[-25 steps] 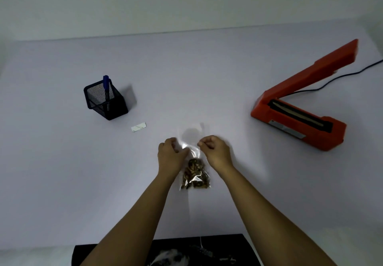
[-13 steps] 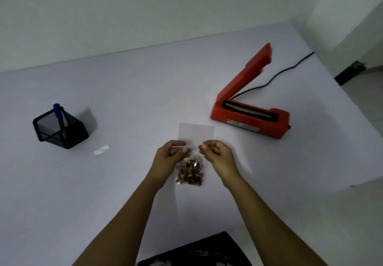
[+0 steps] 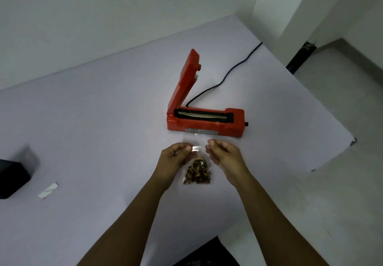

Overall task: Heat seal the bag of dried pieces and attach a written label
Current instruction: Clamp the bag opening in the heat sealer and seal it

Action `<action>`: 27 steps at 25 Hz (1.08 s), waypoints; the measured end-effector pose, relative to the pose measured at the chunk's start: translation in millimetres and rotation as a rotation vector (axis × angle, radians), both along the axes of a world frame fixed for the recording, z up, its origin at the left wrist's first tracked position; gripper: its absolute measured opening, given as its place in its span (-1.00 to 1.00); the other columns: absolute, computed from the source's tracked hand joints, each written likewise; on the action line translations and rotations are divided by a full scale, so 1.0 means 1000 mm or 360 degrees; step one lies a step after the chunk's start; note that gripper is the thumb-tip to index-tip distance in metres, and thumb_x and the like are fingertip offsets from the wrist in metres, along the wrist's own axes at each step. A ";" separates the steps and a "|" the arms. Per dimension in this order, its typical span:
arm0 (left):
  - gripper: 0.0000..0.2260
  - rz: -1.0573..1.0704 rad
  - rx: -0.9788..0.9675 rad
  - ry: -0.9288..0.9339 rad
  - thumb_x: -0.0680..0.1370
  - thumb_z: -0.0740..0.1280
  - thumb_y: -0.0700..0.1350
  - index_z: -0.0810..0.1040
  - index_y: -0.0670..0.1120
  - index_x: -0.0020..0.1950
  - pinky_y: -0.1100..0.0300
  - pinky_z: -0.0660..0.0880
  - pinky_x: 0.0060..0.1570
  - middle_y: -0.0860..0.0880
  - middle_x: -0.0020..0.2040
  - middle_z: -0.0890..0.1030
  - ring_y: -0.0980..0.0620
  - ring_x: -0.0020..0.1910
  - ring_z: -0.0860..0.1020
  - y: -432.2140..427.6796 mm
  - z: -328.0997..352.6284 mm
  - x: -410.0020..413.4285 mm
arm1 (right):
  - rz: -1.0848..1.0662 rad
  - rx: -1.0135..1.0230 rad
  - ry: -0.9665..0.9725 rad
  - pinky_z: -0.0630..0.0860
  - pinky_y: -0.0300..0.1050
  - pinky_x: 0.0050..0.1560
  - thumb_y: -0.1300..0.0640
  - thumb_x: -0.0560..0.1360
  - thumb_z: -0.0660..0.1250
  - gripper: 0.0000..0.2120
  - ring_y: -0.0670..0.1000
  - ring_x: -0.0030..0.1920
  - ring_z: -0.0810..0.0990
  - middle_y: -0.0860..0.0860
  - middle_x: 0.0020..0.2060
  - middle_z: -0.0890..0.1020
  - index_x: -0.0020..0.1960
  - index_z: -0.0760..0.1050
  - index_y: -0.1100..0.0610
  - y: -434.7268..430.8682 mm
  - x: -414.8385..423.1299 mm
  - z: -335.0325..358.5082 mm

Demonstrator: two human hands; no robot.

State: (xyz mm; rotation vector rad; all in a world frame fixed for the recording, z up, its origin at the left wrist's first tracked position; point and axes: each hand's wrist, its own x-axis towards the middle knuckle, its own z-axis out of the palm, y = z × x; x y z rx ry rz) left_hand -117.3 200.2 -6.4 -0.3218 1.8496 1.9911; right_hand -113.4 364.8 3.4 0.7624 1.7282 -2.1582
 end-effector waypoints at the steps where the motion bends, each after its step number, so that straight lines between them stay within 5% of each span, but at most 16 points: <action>1: -0.84 0.0036 0.0068 -0.0039 0.56 0.28 -0.18 0.61 -0.18 0.06 0.32 0.55 -0.14 -0.11 -0.07 0.69 0.00 -0.07 0.66 0.002 0.001 -0.002 | -0.0013 -0.0080 -0.0037 0.57 -0.26 -0.11 0.19 0.50 0.32 -0.93 -0.04 -0.11 0.65 0.04 -0.16 0.67 -0.06 0.58 0.12 0.003 -0.003 0.001; 4: -0.82 0.0108 0.0158 -0.0128 0.56 0.28 -0.14 0.62 -0.18 0.05 0.29 0.57 -0.12 -0.13 -0.08 0.70 -0.01 -0.06 0.66 0.007 0.002 -0.006 | -0.0013 -0.0111 -0.0088 0.56 -0.33 -0.20 0.18 0.48 0.34 -0.90 -0.04 -0.12 0.66 0.07 -0.13 0.67 -0.03 0.57 0.17 0.010 -0.009 0.001; 9: -0.81 0.0115 0.0086 -0.0130 0.58 0.24 -0.11 0.63 -0.14 -0.01 0.28 0.56 -0.14 -0.11 -0.10 0.69 0.00 -0.08 0.66 0.017 0.000 -0.006 | -0.0071 -0.0052 -0.0085 0.57 -0.15 0.00 0.18 0.48 0.34 -0.89 0.00 -0.09 0.66 0.07 -0.14 0.67 -0.02 0.58 0.19 0.012 -0.015 0.000; 27: -0.80 0.0340 -0.0137 -0.0075 0.56 0.28 -0.11 0.65 -0.12 -0.16 0.17 0.56 -0.11 -0.11 -0.21 0.69 0.04 -0.22 0.64 0.037 0.004 -0.021 | -0.0100 0.0252 0.0002 0.59 -0.13 0.00 0.06 0.48 0.35 -0.85 0.02 -0.09 0.65 0.06 -0.15 0.67 -0.07 0.59 0.13 0.008 -0.026 0.004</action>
